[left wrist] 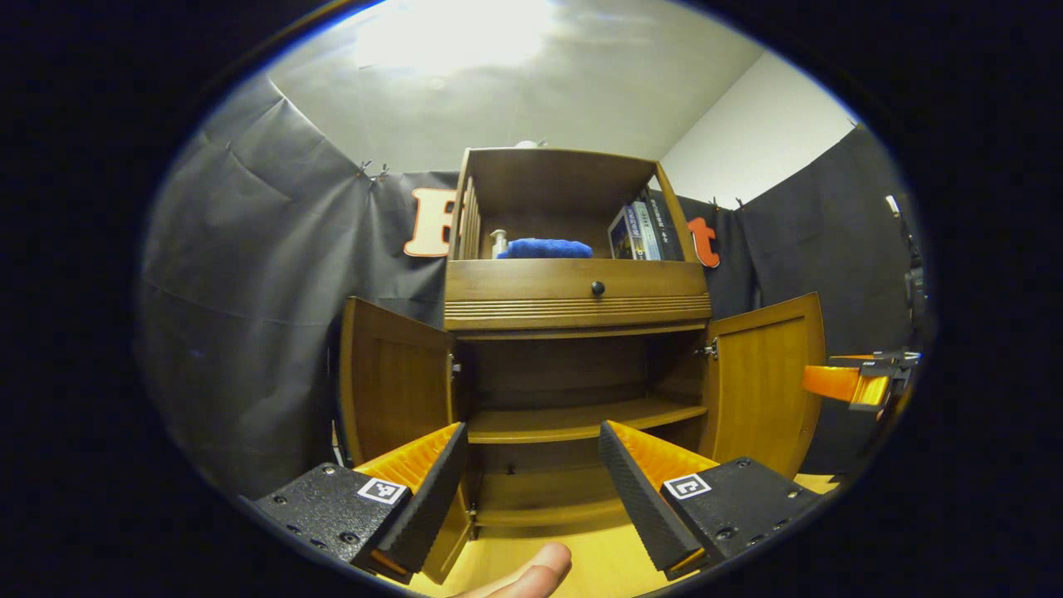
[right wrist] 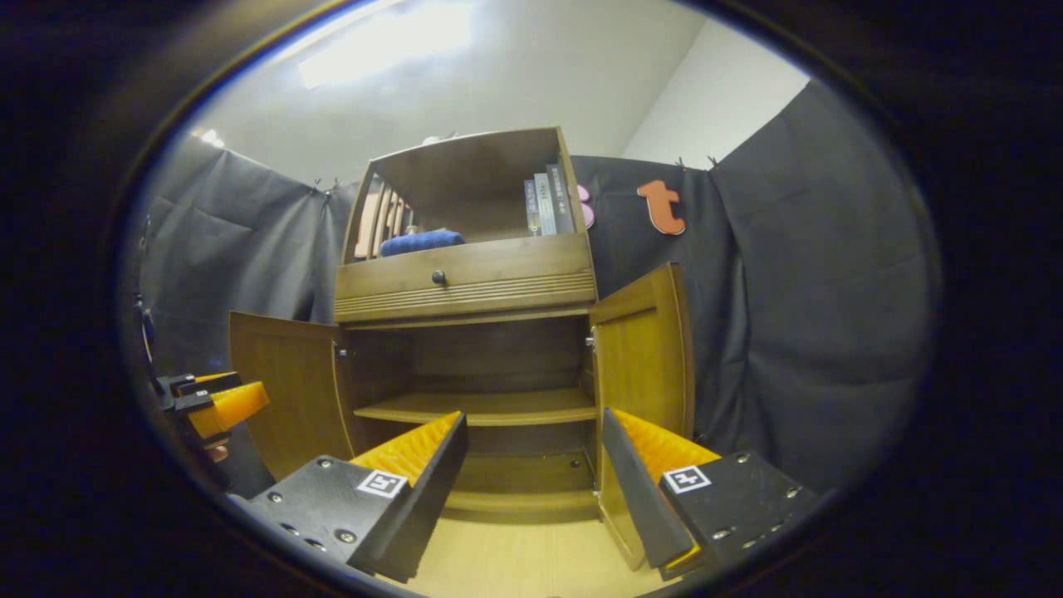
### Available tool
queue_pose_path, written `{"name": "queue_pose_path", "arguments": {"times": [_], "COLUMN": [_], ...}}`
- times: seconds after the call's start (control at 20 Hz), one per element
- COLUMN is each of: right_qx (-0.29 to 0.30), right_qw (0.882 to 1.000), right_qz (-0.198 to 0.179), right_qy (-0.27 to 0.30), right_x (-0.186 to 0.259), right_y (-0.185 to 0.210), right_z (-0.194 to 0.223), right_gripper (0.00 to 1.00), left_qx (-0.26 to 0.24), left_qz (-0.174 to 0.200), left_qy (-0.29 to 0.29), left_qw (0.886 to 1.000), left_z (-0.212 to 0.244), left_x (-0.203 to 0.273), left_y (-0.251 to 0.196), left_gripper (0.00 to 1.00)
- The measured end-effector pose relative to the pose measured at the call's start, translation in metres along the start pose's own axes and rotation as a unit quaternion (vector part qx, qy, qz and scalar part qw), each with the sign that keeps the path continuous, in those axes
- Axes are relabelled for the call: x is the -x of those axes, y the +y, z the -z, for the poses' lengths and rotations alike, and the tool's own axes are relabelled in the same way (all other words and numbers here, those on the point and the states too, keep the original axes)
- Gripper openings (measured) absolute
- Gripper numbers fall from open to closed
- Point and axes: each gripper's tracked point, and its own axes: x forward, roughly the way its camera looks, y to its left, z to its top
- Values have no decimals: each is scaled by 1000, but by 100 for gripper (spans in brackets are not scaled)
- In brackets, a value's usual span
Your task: Open the right door of the double-door shoe cabinet with the right hand, and open the left door with the left hand.
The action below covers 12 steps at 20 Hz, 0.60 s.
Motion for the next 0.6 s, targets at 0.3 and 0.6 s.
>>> {"name": "queue_pose_path", "arguments": {"times": [0.3,0.6], "right_qx": [20,42], "right_qw": [999,998], "right_qz": [28,35], "right_qy": [16,25], "right_x": [-39,-69], "right_y": [-1,5], "right_z": [24,46], "right_gripper": [96,94], "left_qx": [4,11], "left_qz": [-2,9], "left_qy": [-5,13], "left_qw": [1000,1000], "left_z": [23,64], "left_x": [-42,-79], "left_y": [-34,-41], "left_gripper": [99,97]}}
